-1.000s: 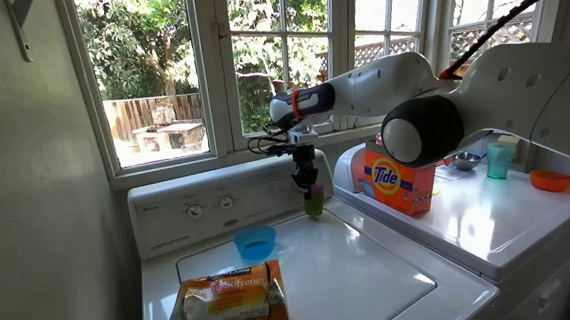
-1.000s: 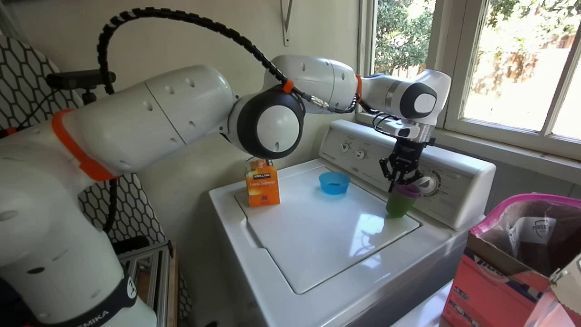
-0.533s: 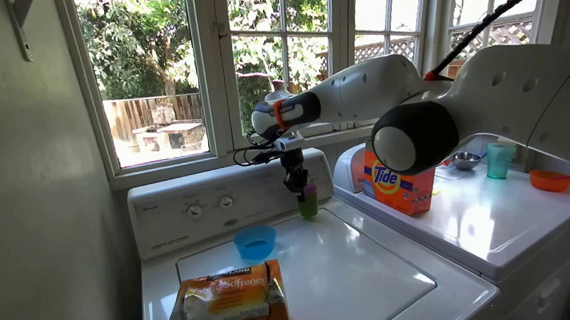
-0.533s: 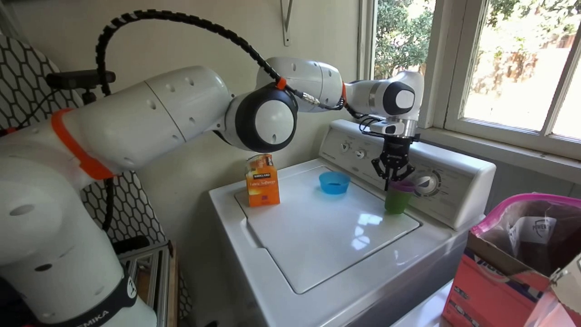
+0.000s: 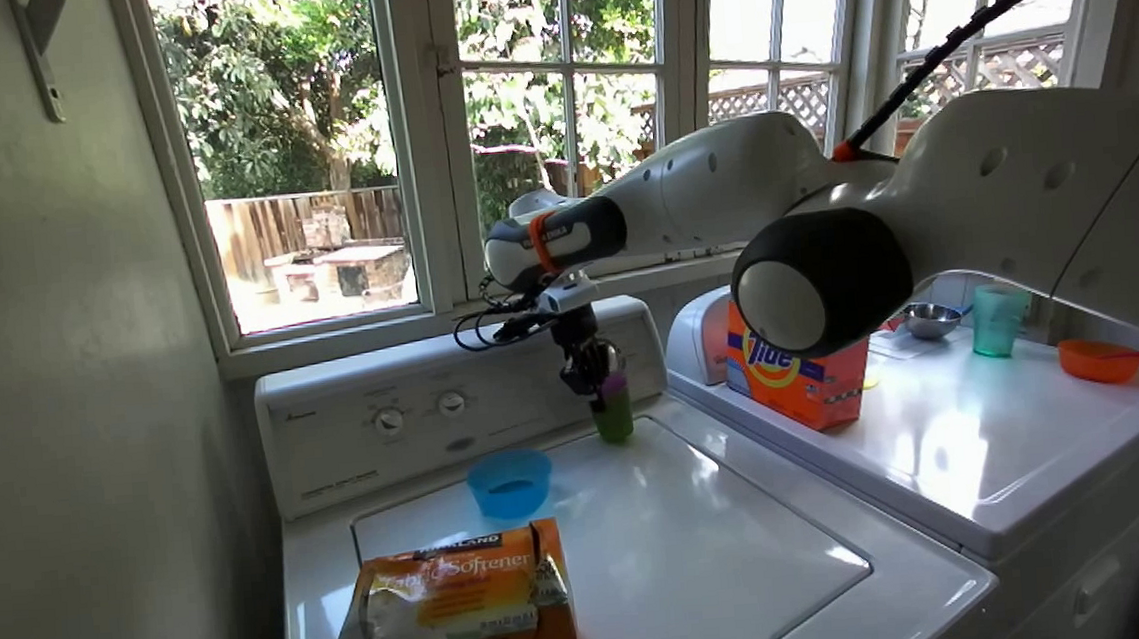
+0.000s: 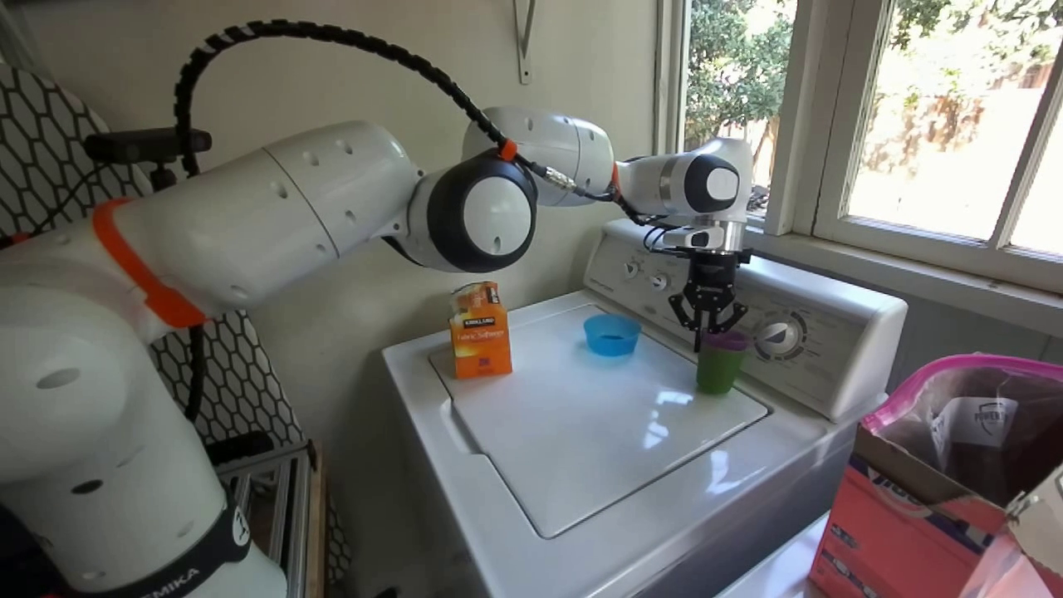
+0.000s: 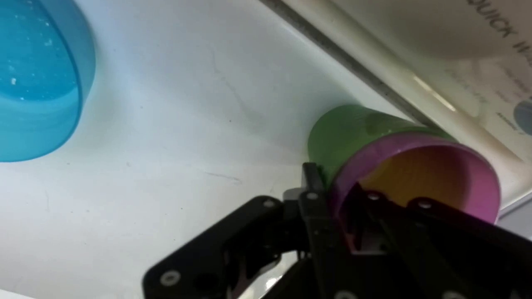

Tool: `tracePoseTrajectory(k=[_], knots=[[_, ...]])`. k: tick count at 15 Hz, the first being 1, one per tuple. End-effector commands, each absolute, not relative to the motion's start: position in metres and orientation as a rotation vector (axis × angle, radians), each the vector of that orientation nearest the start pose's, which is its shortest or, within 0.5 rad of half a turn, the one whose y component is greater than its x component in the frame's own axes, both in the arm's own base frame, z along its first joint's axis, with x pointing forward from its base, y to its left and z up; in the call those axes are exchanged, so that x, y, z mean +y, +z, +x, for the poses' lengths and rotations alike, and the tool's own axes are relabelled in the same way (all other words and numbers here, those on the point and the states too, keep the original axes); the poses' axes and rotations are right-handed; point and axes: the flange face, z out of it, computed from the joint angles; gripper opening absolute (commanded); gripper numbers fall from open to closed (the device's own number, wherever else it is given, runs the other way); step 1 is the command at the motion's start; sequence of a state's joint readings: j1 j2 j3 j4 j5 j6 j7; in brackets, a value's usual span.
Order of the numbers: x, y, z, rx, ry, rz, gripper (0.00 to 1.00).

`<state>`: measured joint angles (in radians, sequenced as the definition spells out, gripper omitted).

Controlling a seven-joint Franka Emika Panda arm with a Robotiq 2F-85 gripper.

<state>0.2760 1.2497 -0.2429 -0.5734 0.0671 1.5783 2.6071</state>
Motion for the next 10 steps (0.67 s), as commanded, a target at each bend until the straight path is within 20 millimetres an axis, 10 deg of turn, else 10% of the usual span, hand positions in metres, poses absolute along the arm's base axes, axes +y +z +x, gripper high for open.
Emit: tracePoseTrajectory(k=[1,8,10], knots=[[0.138,0.218,0.767,3.177,-0.245,-1.166,0.47],[0.134,0.229,0.768,3.160,-0.200,-1.212,0.99],[0.132,0.239,0.769,3.133,-0.177,-1.247,1.00]])
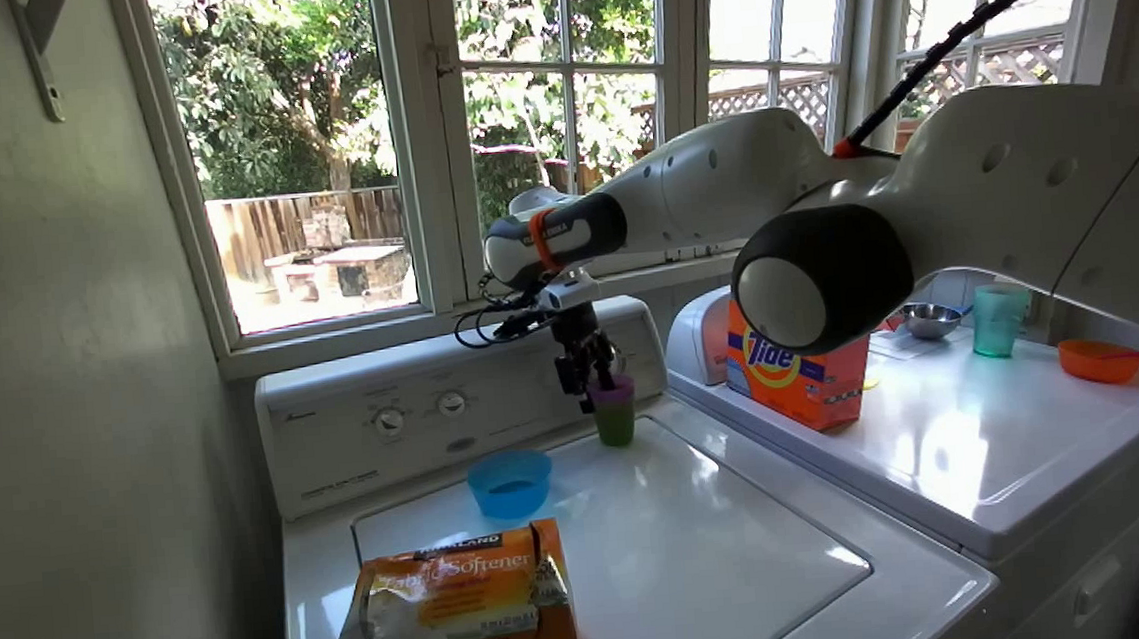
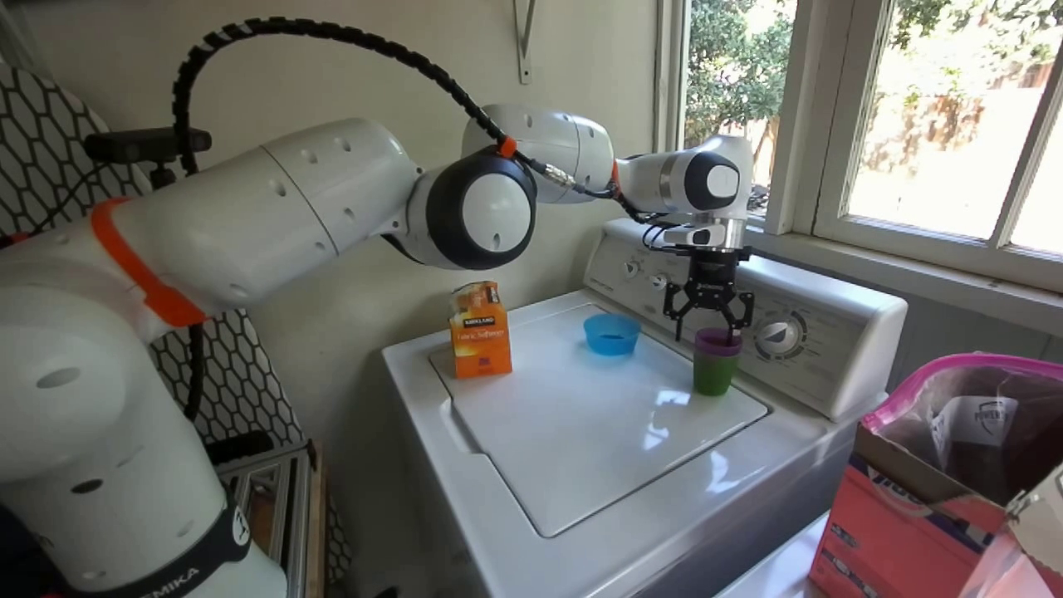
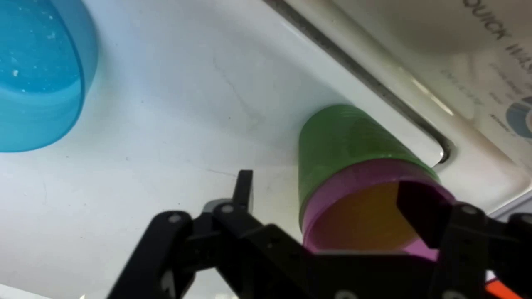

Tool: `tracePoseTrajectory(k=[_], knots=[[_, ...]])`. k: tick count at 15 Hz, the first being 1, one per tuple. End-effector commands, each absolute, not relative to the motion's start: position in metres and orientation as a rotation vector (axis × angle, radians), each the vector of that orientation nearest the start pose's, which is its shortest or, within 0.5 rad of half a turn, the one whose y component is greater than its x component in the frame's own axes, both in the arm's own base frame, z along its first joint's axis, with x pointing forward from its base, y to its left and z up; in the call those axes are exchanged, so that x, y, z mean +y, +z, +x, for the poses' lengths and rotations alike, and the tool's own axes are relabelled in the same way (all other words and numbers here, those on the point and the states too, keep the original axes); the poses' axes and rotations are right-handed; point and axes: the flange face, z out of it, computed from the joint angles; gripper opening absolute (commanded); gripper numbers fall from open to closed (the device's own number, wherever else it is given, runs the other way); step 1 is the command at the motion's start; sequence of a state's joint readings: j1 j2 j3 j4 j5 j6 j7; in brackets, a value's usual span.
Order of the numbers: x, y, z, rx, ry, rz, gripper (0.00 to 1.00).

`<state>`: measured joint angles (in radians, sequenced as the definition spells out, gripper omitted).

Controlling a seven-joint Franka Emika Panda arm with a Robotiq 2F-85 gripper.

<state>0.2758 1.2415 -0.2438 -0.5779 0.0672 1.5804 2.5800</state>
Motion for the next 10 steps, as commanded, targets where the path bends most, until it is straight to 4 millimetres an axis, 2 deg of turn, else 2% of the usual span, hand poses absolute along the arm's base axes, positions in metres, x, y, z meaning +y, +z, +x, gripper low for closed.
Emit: tracePoseTrajectory(k=[1,7,10], knots=[[0.131,0.245,0.770,3.116,-0.175,-1.273,1.00],[0.126,0.291,0.775,2.971,-0.102,-1.435,1.00],[0.121,0.312,0.775,2.960,-0.083,-1.412,1.00]])
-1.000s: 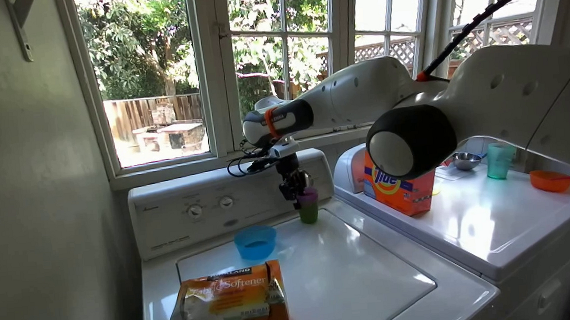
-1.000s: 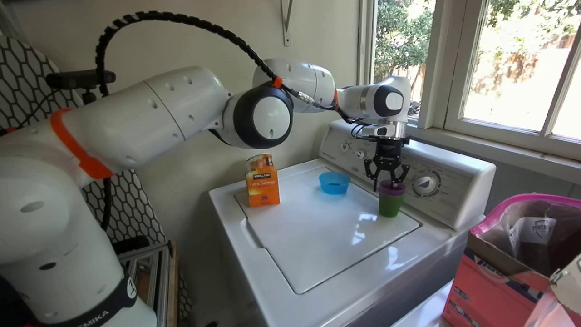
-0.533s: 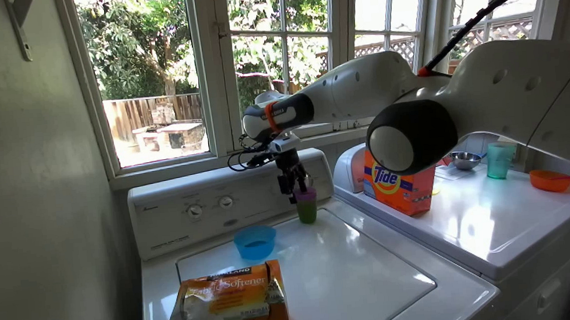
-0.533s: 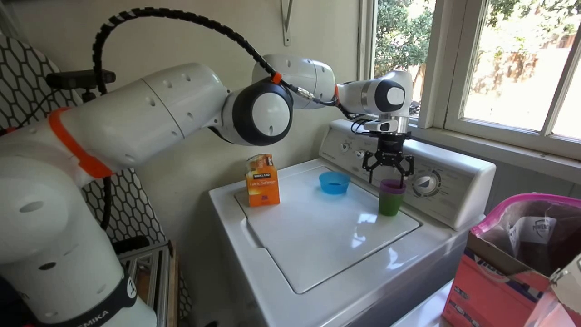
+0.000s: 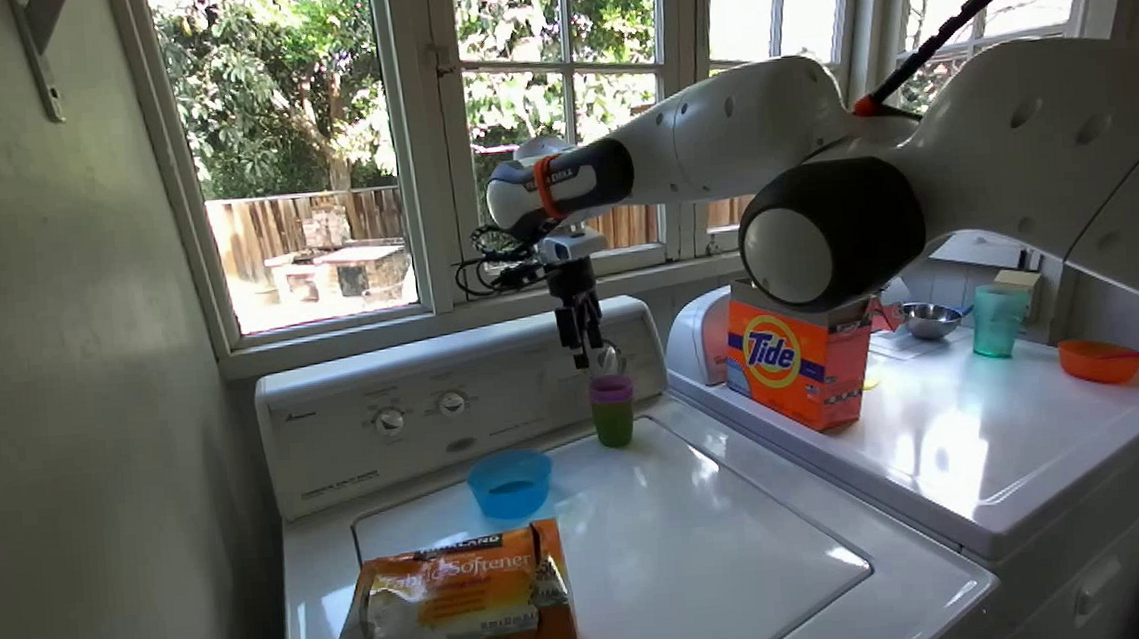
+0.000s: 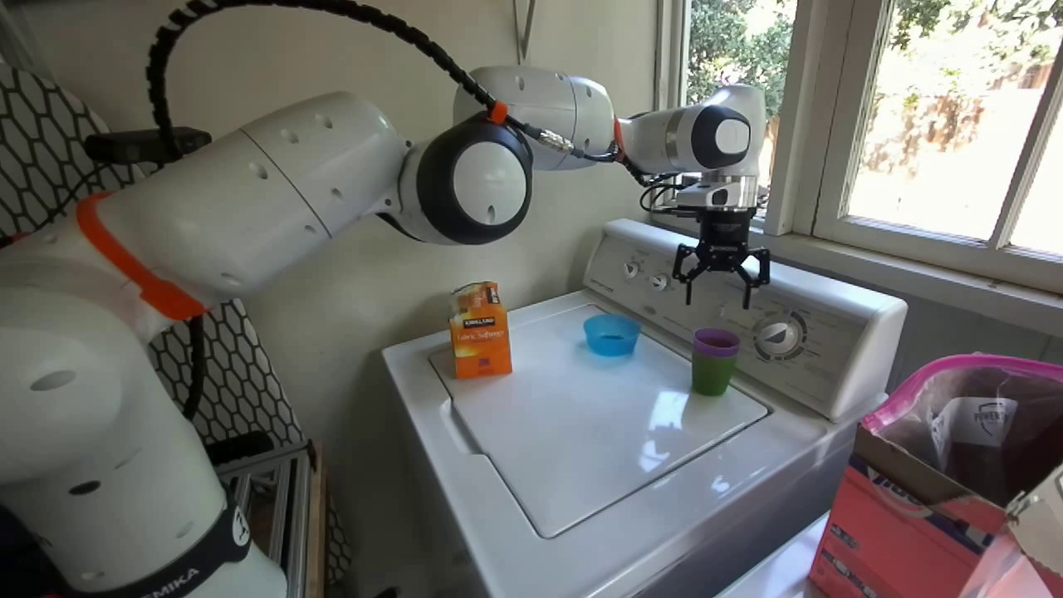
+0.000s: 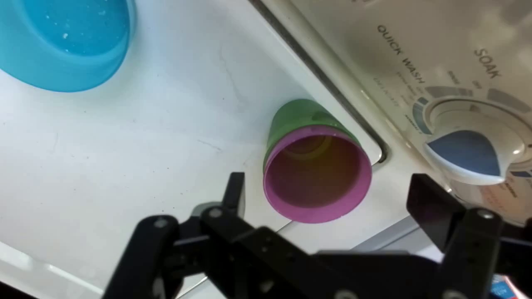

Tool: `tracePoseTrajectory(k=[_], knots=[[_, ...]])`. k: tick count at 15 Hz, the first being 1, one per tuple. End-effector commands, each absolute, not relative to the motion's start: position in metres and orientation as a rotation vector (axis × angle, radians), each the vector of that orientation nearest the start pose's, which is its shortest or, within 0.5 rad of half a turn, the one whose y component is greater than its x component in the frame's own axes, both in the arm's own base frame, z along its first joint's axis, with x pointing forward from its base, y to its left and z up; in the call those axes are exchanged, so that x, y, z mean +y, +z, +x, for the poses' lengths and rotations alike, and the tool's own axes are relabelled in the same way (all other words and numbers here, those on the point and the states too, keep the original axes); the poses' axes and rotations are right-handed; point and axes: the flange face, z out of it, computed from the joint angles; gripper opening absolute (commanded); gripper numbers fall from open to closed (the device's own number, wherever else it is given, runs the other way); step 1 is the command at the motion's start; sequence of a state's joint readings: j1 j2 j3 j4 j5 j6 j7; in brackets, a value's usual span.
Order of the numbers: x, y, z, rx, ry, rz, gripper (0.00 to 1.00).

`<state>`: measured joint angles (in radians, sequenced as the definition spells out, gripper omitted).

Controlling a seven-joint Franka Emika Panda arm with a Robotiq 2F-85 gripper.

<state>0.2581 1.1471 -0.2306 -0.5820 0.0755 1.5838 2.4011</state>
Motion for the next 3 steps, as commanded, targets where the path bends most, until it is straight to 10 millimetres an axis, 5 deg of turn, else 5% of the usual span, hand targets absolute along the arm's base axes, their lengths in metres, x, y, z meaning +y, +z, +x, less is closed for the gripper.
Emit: tracePoseTrajectory(k=[1,3], knots=[[0.1190,0.3169,0.7756,2.958,-0.087,-1.400,1.00],[0.1211,0.3172,0.7770,2.969,-0.145,-1.399,1.00]])
